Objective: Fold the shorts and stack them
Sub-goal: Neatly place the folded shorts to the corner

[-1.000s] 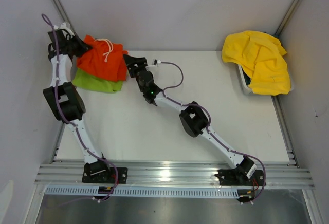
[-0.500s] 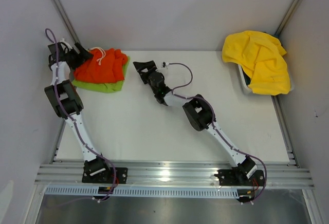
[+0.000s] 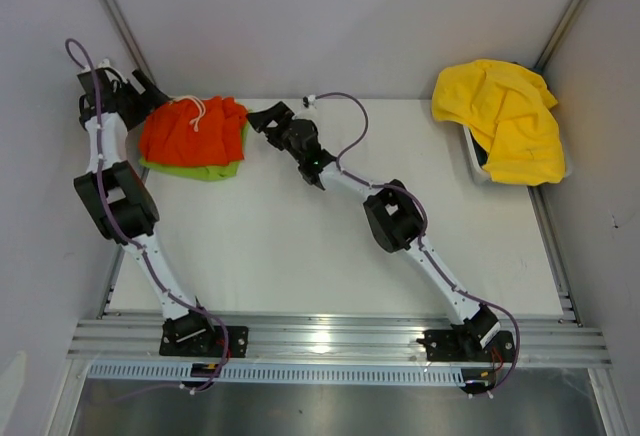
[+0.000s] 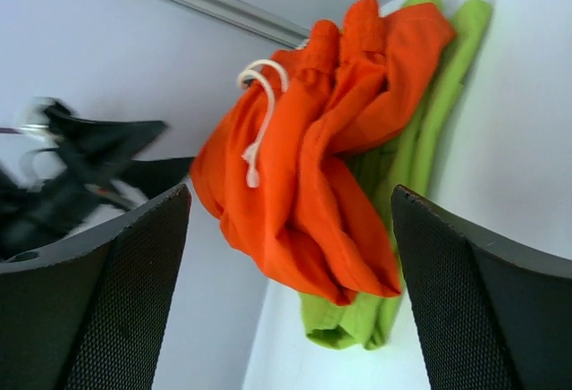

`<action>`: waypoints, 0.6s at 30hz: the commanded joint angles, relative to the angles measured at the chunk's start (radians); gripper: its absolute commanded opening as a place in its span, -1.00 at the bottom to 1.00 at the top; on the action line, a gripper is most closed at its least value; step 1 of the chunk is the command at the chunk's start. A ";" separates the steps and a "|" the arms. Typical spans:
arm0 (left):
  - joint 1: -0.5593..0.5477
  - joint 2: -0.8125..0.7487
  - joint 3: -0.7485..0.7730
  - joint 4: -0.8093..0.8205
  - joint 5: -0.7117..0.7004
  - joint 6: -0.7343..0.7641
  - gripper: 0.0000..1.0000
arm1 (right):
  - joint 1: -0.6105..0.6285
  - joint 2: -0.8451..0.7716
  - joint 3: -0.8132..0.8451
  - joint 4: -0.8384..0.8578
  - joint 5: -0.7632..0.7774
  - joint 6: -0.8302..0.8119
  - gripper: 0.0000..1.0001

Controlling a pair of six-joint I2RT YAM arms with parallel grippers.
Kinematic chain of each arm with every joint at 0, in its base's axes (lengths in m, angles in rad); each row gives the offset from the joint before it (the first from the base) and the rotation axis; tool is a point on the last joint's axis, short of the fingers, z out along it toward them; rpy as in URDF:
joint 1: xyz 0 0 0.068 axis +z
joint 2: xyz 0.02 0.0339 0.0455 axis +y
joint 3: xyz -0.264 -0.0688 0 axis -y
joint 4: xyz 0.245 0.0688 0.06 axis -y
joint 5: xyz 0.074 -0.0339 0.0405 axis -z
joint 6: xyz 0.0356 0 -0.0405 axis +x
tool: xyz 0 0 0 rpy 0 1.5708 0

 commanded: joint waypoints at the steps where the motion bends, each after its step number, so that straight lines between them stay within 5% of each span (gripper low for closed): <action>1: -0.025 -0.116 0.023 -0.059 -0.163 0.059 0.98 | -0.015 -0.056 0.041 -0.069 -0.067 -0.082 0.86; 8: -0.038 -0.061 0.166 -0.253 -0.348 0.080 0.98 | -0.029 -0.085 -0.021 -0.061 -0.166 -0.113 0.80; 13: -0.109 -0.241 -0.076 -0.047 -0.307 0.059 0.98 | -0.049 -0.109 -0.031 -0.127 -0.228 -0.182 0.61; 18: -0.106 -0.361 -0.407 0.370 0.070 -0.186 0.98 | -0.112 -0.210 -0.171 -0.107 -0.382 -0.208 0.43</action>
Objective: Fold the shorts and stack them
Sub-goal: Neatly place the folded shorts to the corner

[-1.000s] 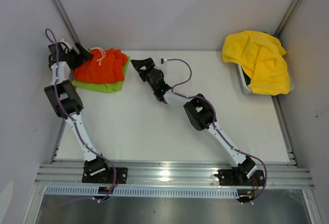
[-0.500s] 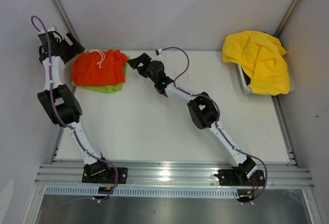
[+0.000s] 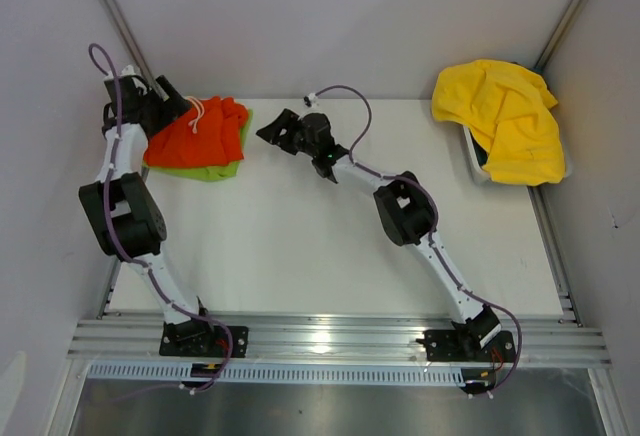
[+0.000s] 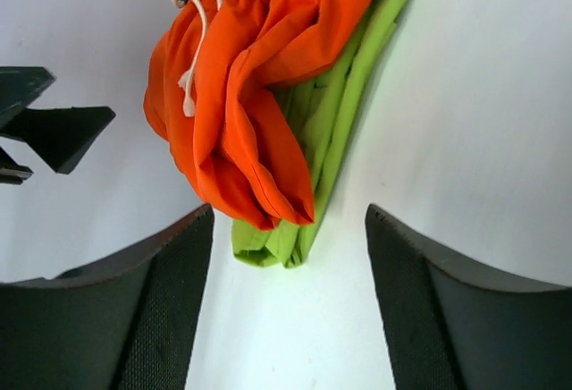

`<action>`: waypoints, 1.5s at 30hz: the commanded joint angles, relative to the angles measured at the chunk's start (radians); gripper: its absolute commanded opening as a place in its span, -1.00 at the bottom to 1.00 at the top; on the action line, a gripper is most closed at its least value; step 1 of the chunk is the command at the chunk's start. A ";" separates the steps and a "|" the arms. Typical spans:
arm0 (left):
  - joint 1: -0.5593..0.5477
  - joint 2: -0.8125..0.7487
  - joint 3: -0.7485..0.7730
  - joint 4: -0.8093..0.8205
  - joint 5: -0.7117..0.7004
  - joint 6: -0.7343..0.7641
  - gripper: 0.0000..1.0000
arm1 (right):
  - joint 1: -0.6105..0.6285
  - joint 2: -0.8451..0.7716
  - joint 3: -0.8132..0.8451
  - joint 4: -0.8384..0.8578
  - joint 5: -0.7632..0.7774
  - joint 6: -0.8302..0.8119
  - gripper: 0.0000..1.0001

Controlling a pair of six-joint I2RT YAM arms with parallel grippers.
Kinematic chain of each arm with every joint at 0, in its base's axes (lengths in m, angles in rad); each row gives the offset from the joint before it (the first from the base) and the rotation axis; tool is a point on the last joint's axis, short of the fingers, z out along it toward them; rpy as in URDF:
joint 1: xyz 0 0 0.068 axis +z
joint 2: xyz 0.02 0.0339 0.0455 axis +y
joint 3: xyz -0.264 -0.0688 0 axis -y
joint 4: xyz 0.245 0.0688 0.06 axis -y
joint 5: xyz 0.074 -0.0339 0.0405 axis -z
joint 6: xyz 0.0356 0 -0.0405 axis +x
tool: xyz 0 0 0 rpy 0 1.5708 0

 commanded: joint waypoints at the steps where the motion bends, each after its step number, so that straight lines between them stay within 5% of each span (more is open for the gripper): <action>1: -0.002 -0.121 -0.138 0.372 0.263 -0.209 0.98 | -0.060 -0.152 -0.114 0.036 -0.146 -0.041 0.40; 5: -0.009 -0.097 -0.320 0.803 0.369 -0.490 0.98 | -0.102 -0.263 -0.287 0.103 -0.199 -0.044 0.36; 16: -0.103 0.239 -0.257 1.202 0.311 -0.925 0.98 | -0.191 -0.413 -0.590 0.328 -0.289 0.024 0.37; 23: -0.115 0.279 -0.368 1.140 0.138 -0.914 0.98 | -0.232 -0.402 -0.679 0.439 -0.327 0.092 0.37; 29: -0.117 0.342 -0.341 1.141 0.154 -0.931 0.98 | -0.241 -0.401 -0.716 0.494 -0.337 0.121 0.38; 38: -0.114 0.051 -0.287 0.862 0.064 -0.678 0.98 | -0.240 -0.424 -0.735 0.504 -0.344 0.121 0.39; 45: -0.051 0.003 -0.321 0.917 0.054 -0.724 0.98 | -0.241 -0.450 -0.748 0.505 -0.357 0.117 0.40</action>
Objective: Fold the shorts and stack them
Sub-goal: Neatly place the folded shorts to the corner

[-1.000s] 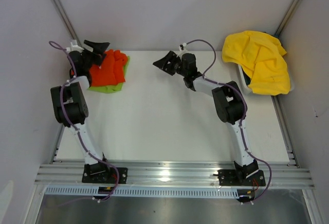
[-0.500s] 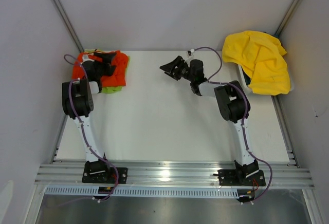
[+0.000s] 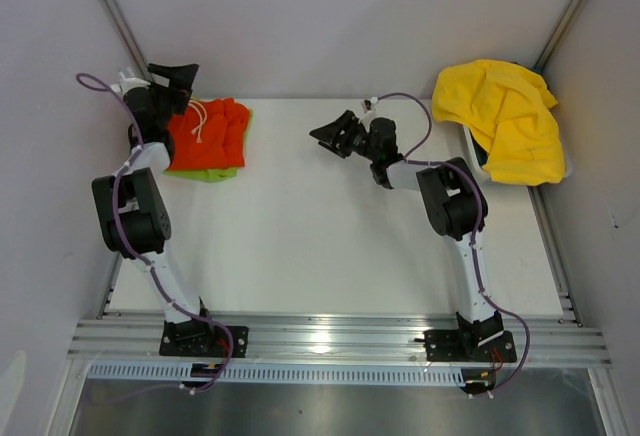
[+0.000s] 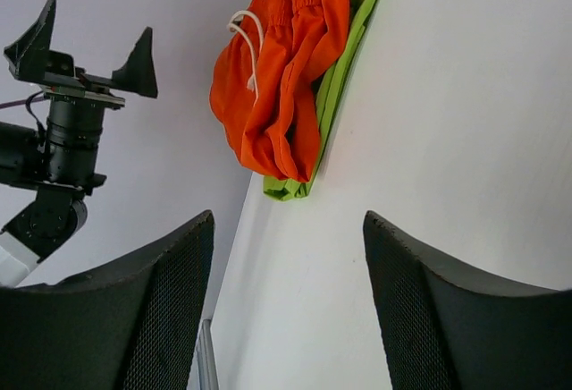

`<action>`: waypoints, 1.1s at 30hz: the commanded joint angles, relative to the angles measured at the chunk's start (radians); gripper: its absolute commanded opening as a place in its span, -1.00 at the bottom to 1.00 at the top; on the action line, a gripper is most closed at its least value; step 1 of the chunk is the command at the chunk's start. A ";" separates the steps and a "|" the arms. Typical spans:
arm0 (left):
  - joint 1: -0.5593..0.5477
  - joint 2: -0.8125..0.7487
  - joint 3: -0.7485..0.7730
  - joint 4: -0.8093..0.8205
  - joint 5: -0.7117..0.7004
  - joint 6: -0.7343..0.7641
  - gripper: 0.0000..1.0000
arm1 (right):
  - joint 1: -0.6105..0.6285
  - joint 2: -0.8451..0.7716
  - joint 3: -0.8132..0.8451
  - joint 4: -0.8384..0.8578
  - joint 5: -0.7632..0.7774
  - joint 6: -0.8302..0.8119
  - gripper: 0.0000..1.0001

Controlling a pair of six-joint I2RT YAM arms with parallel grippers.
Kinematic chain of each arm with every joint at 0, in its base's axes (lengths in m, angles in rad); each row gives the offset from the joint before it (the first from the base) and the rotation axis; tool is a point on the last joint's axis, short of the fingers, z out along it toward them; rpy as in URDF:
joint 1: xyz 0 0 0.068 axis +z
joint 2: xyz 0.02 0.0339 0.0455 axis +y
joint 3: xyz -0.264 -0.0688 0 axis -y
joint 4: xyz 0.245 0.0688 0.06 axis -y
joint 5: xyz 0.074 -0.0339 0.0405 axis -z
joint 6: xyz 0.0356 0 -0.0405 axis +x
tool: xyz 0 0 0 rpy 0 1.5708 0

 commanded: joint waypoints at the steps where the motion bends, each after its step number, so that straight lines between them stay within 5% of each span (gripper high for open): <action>1: 0.054 0.023 0.007 0.044 -0.020 -0.018 0.98 | 0.002 -0.084 -0.009 0.055 -0.017 -0.014 0.40; 9: 0.086 0.192 -0.010 0.156 -0.023 -0.057 0.98 | -0.004 -0.088 -0.043 0.113 -0.040 0.024 0.40; 19: 0.099 0.293 0.067 0.107 -0.049 0.050 0.98 | -0.014 -0.088 -0.115 0.197 -0.058 0.058 0.42; 33: 0.040 -0.165 -0.150 0.022 -0.109 0.208 0.98 | -0.014 -0.262 -0.209 0.069 -0.072 -0.067 0.67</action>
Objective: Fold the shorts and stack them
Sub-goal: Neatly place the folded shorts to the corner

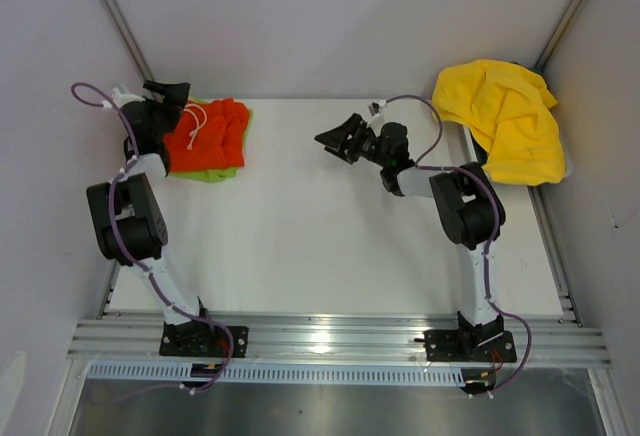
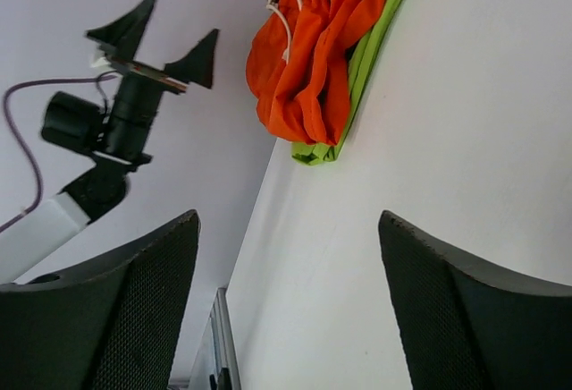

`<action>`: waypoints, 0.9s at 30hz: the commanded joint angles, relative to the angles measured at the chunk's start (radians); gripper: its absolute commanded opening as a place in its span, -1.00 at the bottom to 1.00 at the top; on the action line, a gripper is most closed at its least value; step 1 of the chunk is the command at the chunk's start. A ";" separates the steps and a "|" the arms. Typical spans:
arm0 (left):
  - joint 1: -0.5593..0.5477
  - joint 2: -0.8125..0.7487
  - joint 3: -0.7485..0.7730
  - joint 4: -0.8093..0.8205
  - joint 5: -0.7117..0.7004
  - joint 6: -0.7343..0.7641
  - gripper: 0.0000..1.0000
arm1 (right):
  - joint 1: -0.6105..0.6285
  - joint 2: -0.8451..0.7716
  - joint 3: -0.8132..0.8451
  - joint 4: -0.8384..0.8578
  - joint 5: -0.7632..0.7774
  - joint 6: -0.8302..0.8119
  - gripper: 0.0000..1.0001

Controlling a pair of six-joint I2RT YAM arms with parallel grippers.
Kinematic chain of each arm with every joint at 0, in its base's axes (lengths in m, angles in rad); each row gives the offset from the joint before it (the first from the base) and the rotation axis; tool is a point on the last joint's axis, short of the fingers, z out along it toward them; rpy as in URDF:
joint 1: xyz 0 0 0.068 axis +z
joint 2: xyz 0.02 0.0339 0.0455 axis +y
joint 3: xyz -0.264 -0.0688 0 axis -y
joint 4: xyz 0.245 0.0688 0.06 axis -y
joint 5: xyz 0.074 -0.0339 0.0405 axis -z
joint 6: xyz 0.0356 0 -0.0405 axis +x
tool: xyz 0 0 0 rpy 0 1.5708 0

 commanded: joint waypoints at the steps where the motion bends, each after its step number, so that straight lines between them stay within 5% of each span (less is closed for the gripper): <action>1: -0.030 -0.245 -0.071 -0.013 -0.057 0.105 0.98 | -0.004 -0.178 -0.047 -0.065 -0.012 -0.126 0.71; 4: -0.039 -0.376 -0.230 0.030 -0.088 0.145 0.98 | -0.004 -0.274 -0.113 -0.112 -0.003 -0.205 0.98; 9: -0.047 -0.657 -0.495 0.030 -0.082 0.200 0.98 | -0.012 -0.572 -0.381 -0.092 0.058 -0.346 0.99; 16: -0.128 -1.193 -0.853 -0.105 -0.194 0.260 0.98 | -0.016 -0.969 -0.590 -0.446 0.229 -0.533 0.99; 21: -0.156 -1.513 -0.945 -0.370 -0.215 0.347 0.98 | -0.012 -1.245 -0.742 -0.607 0.382 -0.605 0.99; 27: -0.188 -1.565 -0.968 -0.527 -0.110 0.448 0.98 | -0.010 -1.549 -0.860 -0.831 0.561 -0.659 0.99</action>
